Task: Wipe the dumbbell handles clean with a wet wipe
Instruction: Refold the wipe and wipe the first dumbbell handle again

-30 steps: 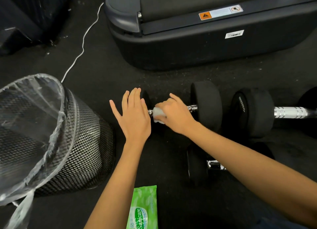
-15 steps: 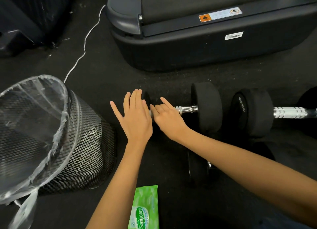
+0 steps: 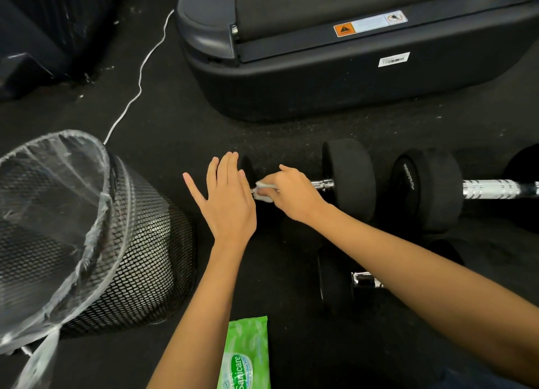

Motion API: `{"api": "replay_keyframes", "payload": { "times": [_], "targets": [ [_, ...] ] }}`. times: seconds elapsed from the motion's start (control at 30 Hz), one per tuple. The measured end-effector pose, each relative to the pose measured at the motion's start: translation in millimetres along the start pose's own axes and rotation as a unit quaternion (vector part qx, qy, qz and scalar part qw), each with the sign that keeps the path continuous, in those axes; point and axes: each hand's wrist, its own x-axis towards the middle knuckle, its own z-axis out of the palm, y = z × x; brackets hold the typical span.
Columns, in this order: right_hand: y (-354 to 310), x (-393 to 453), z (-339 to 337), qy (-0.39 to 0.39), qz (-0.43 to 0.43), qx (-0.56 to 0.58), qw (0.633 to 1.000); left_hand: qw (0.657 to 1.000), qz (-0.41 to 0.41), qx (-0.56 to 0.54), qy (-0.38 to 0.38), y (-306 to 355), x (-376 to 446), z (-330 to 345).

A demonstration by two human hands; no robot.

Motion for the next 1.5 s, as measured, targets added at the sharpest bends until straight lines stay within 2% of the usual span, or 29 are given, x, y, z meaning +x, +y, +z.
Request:
{"api": "replay_keyframes", "payload": {
  "times": [0.13, 0.27, 0.43, 0.6, 0.77, 0.97, 1.1, 1.17, 1.27, 1.33, 1.4, 1.5],
  "targets": [
    [-4, 4, 1, -0.031, 0.019, 0.048, 0.998, 1.0, -0.003, 0.001, 0.003, 0, -1, 0],
    [-1, 5, -6, -0.009, 0.073, 0.131, 0.989, 1.0, 0.006, -0.002, 0.004, -1, 1, 1],
    [-3, 11, -5, -0.094, 0.063, 0.038, 0.993, 1.0, 0.001, -0.006, 0.01, 1, -1, 0],
    [-4, 13, -8, -0.106, 0.055, -0.007, 0.993, 1.0, 0.007, -0.003, 0.012, -1, 0, 1],
    [3, 5, -23, -0.131, 0.097, -0.008, 0.987, 1.0, 0.0, -0.011, 0.01, 0, 0, 3],
    [-12, 0, -20, -0.107, 0.088, 0.032, 0.99, 1.0, 0.003, -0.004, 0.01, 1, 0, 3],
    [-7, -13, -13, -0.051, 0.041, -0.027, 0.997, 1.0, 0.011, -0.013, 0.009, 0, -1, 1],
    [-3, -19, -17, -0.055, 0.011, -0.028, 0.998, 1.0, 0.009, -0.026, 0.007, 1, 0, 0],
    [-4, -28, -31, -0.051, 0.012, 0.002, 0.999, 0.996, -0.007, -0.091, 0.011, 4, 0, -5],
    [-7, -37, -42, 0.003, 0.033, 0.089, 0.995, 0.982, 0.007, -0.189, 0.022, 13, -3, -14],
    [-12, -47, -51, 0.073, 0.027, 0.172, 0.982, 0.947, 0.022, -0.319, 0.029, 27, -11, -28],
    [-16, -56, -61, 0.133, 0.009, 0.204, 0.97, 0.897, -0.017, -0.44, 0.044, 43, -25, -46]
  ]
}}
